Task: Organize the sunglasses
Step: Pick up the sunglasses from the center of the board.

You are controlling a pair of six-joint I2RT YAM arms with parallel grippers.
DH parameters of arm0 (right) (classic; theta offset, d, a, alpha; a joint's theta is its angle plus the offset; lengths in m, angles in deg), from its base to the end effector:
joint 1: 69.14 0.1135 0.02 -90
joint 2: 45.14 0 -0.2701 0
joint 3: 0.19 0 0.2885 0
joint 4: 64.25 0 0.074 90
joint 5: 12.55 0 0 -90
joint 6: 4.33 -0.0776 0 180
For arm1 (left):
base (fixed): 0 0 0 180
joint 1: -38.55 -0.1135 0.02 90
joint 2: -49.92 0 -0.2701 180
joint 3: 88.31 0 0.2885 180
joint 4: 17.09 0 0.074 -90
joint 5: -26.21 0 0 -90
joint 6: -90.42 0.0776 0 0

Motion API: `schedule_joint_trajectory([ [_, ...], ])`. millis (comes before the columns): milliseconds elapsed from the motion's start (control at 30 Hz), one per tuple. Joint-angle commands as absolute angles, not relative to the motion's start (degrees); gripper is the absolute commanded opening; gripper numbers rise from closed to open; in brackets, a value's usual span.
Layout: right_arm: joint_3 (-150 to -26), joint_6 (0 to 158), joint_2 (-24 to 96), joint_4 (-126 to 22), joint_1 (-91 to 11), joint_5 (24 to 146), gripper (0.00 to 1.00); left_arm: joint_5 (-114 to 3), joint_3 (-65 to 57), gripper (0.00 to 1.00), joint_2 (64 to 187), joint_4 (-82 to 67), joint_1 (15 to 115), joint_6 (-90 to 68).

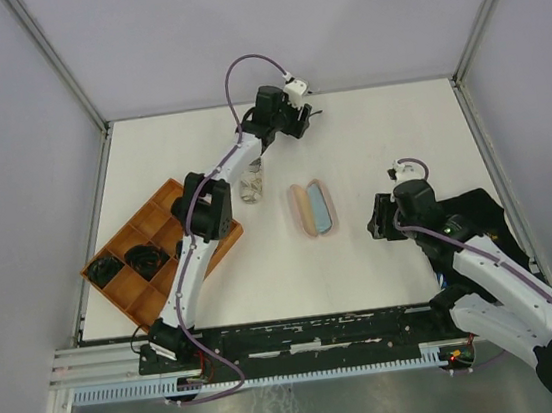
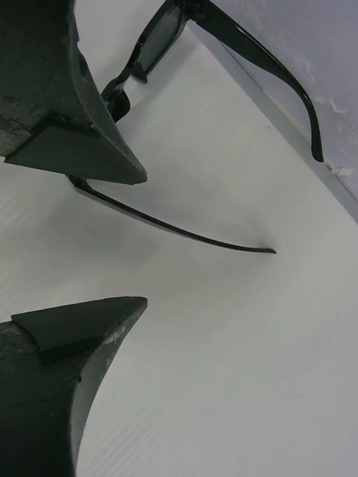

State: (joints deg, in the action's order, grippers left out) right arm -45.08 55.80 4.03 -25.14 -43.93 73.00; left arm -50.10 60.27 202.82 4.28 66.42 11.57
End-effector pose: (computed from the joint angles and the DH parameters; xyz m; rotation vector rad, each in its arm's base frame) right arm 0.2207 0.0972 0.1924 0.1353 2.3543 0.3884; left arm 0.5950 -0.3354 0.1500 0.8206 1.8583 -0.4257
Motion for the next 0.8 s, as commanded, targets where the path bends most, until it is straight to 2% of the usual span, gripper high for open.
schedule_joint_trajectory([
  [0, -45.76, 56.49, 4.80, -26.12, -44.15, 71.47, 0.55, -49.52, 63.42, 0.68, 203.99, 0.96, 66.79, 14.82],
  [567, -45.70, 56.93, 6.92, -27.35, -44.24, 72.14, 0.55, -50.88, 63.53, 0.59, 205.88, 1.40, 66.85, 18.50],
  [767, -46.10, 57.19, 7.59, -27.47, -44.19, 73.05, 0.55, -51.57, 63.44, 0.50, 205.90, 1.25, 66.96, 18.71],
])
